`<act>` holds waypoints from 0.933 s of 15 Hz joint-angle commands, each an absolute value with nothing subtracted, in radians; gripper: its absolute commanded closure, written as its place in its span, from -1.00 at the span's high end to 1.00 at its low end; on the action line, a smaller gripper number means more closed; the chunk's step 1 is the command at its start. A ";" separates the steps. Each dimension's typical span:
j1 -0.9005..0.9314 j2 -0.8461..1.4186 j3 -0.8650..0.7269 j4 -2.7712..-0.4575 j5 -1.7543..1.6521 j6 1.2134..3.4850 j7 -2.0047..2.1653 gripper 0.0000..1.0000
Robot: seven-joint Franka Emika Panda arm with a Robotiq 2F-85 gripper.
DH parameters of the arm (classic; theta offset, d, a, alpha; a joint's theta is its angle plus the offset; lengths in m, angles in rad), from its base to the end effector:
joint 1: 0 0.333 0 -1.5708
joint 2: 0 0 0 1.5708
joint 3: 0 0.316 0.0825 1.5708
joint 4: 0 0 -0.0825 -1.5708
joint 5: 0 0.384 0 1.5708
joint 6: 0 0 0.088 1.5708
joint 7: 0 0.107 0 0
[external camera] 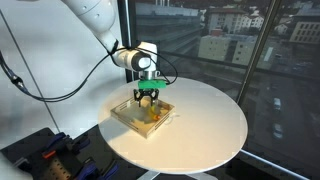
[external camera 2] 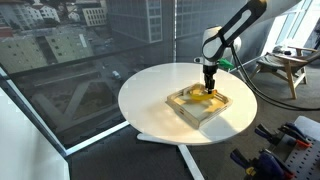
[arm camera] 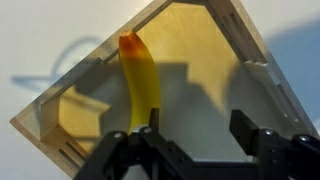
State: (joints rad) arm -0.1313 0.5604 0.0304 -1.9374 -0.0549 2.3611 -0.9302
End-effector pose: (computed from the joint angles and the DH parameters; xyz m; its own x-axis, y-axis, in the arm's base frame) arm 0.6038 -0.0622 0.1814 0.6403 0.7623 -0.0948 0.7558 -0.6472 -0.0990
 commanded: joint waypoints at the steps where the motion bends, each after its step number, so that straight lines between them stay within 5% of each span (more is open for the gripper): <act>1: -0.145 0.556 0.041 -1.936 -0.071 2.370 -0.944 0.99; 14: -0.145 0.510 0.040 -1.932 -0.065 2.340 -0.936 1.00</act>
State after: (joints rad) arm -0.1314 0.5505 0.0304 -1.9325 -0.0549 2.3609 -0.9303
